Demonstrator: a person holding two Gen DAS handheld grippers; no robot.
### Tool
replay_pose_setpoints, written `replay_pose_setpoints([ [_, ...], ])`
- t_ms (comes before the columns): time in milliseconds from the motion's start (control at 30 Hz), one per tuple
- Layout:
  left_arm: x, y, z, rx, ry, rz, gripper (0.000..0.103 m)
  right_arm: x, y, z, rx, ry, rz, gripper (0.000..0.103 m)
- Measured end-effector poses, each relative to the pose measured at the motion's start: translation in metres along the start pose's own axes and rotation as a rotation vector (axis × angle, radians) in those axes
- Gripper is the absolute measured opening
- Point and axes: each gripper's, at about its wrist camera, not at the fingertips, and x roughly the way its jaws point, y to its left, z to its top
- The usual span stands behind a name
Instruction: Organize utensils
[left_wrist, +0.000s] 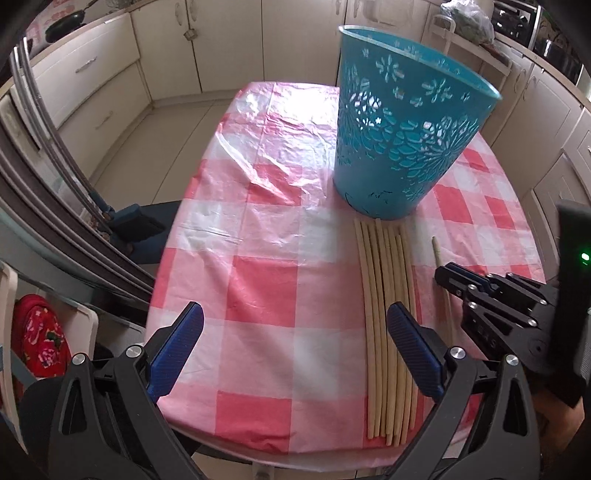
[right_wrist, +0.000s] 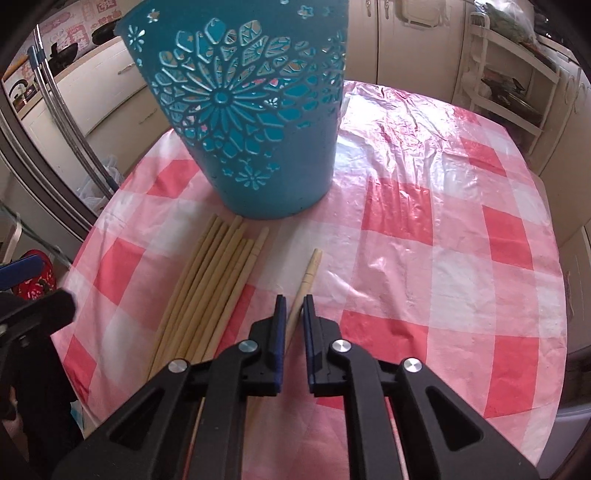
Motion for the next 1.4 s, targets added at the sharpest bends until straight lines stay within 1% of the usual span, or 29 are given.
replay_pose_setpoints([
  [67,0.016,-0.007,0.005,0.002,0.018,0.013,0.096,0.0,-0.006,-0.001,0.037,-0.016,0.034,0.01],
  [133,0.029,-0.014,0.01,0.013,0.026,0.043,0.096,0.001,-0.011,0.0,0.063,-0.023,0.062,0.01],
  [200,0.039,-0.019,0.013,0.023,0.034,0.064,0.096,0.002,-0.016,0.005,0.066,-0.024,0.073,0.01],
  [300,0.052,-0.023,0.018,0.023,0.052,0.09,0.096,0.001,-0.014,0.0,0.085,-0.028,0.108,0.01],
  [500,0.065,-0.028,0.021,0.033,0.07,0.107,0.096,0.002,-0.016,-0.002,0.117,-0.029,0.151,0.01],
  [700,0.066,-0.031,0.03,0.032,0.049,0.13,0.095,0.002,-0.017,-0.002,0.123,-0.033,0.153,0.01],
  [767,0.068,-0.03,0.033,0.032,0.033,0.109,0.089,0.002,-0.017,-0.001,0.123,-0.035,0.149,0.01],
  [833,0.068,-0.029,0.036,0.025,0.02,0.058,0.069,0.003,-0.016,0.0,0.121,-0.038,0.144,0.01],
  [867,0.068,-0.031,0.037,0.032,0.013,0.045,0.064,0.003,-0.015,0.0,0.12,-0.04,0.142,0.01],
  [933,0.066,-0.037,0.04,0.068,0.002,0.026,0.044,0.003,-0.015,-0.001,0.117,-0.045,0.139,0.01],
  [967,0.066,-0.039,0.041,0.081,0.002,0.016,0.038,0.003,-0.014,0.0,0.115,-0.047,0.137,0.01],
  [1000,0.065,-0.043,0.042,0.093,0.002,0.005,0.024,0.003,-0.013,0.0,0.113,-0.049,0.135,0.011],
  [1033,0.065,-0.046,0.043,0.106,0.005,-0.001,0.014,0.004,-0.012,0.001,0.111,-0.052,0.134,0.011],
  [1100,0.065,-0.05,0.045,0.12,0.016,-0.022,0.006,0.005,-0.011,0.002,0.106,-0.057,0.133,0.011],
  [1233,0.06,-0.045,0.048,0.09,0.042,-0.069,0.005,0.006,-0.011,0.003,0.108,-0.068,0.144,0.011],
  [1267,0.057,-0.036,0.043,0.083,0.034,-0.074,0.005,0.006,-0.012,0.004,0.109,-0.069,0.146,0.011],
  [1333,0.04,-0.028,0.044,0.064,0.005,-0.088,0.005,0.007,-0.012,0.005,0.109,-0.071,0.146,0.011],
  [1400,0.018,-0.013,0.046,0.042,-0.043,-0.107,0.005,0.007,-0.011,0.005,0.104,-0.073,0.141,0.011],
])
